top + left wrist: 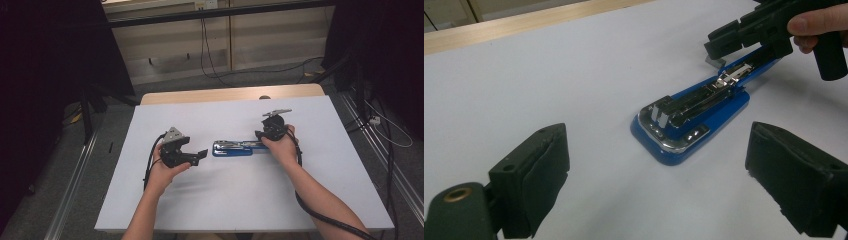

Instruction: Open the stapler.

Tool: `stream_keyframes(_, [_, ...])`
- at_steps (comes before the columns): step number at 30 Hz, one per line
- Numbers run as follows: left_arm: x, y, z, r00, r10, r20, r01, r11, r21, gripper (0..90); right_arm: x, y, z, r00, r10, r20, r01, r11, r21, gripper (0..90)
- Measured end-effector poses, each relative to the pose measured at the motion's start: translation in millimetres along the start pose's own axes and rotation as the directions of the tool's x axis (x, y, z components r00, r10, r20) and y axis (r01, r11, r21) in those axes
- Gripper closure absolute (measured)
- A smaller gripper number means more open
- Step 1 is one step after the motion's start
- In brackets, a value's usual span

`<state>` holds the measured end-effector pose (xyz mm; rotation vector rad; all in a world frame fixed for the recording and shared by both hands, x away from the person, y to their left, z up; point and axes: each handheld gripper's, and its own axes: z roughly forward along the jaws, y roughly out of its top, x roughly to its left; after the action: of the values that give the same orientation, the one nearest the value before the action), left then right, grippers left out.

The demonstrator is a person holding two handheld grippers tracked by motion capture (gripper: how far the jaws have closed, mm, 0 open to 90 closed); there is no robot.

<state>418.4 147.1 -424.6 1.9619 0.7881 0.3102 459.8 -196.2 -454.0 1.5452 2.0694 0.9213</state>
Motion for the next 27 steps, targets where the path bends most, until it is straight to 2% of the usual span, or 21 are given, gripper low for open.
stream_keyframes(6, [-0.3, 0.1, 0.2, 1.0000, 0.003, 0.001, -0.003, 1.0000, -0.001, 10.7, -0.7, 0.7, 0.0, 1.0000, 0.006, -0.001, -0.006, 1.000, 0.009, 63.1])
stream_keyframes(13, [-0.1, 0.2, 1.0, 0.9999, 0.014, -0.005, -0.014, 0.9999, 0.002, 10.7, -0.9, 2.2, 0.4, 0.9997, -0.023, -0.004, 0.023, 1.000, 0.018, 65.2])
stream_keyframes(14, [-0.2, 0.3, 1.1, 0.9999, 0.015, -0.004, -0.015, 0.9999, 0.004, 10.7, -0.4, 3.1, 0.7, 0.9997, -0.022, -0.002, 0.022, 0.999, 0.030, 65.3])
stream_keyframes(22, [-0.2, 0.4, 1.9, 0.9999, 0.014, -0.003, -0.014, 0.9999, -0.001, 11.0, 1.3, 8.8, 1.1, 0.9996, -0.028, -0.005, 0.028, 0.999, 0.028, 67.4])
stream_keyframes(27, [0.6, 0.3, 0.8, 1.0000, 0.008, -0.003, -0.008, 0.9999, -0.008, 11.0, 6.0, 10.3, 5.4, 0.9995, -0.032, 0.002, 0.032, 0.998, 0.056, 66.6])
